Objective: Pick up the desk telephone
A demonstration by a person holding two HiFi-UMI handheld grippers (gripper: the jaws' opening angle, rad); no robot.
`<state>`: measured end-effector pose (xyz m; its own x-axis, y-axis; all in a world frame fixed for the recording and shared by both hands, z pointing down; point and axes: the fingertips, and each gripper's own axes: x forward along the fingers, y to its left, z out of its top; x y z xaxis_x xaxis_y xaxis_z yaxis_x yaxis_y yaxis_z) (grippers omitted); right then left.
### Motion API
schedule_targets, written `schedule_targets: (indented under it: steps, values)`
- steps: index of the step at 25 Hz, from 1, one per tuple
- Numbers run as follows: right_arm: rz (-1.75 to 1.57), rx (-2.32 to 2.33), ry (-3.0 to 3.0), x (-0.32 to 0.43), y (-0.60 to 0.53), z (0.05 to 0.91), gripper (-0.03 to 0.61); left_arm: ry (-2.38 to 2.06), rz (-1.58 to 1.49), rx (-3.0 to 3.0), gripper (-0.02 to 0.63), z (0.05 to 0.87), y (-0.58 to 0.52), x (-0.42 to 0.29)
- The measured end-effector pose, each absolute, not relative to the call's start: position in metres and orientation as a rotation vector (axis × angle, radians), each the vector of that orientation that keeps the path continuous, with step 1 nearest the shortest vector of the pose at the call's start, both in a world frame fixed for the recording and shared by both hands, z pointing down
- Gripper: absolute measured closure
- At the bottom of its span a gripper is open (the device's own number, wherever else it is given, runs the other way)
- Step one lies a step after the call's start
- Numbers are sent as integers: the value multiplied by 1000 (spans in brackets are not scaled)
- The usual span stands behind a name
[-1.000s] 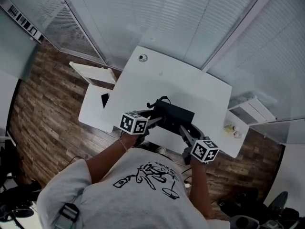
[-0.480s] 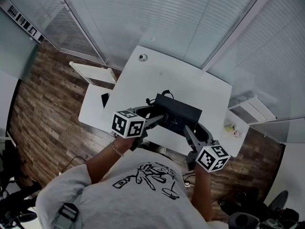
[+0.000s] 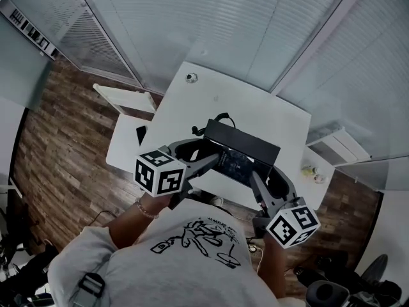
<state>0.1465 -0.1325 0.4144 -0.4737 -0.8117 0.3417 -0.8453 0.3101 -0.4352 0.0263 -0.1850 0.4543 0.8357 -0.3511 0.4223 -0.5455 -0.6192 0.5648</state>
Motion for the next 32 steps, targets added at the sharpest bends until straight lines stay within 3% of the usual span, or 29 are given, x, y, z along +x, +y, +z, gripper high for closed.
schedule_targets:
  steps: [32]
  values:
    - [832,1584,-2511,142,-127,397,390,-648,315,2307,360,442,-180,23]
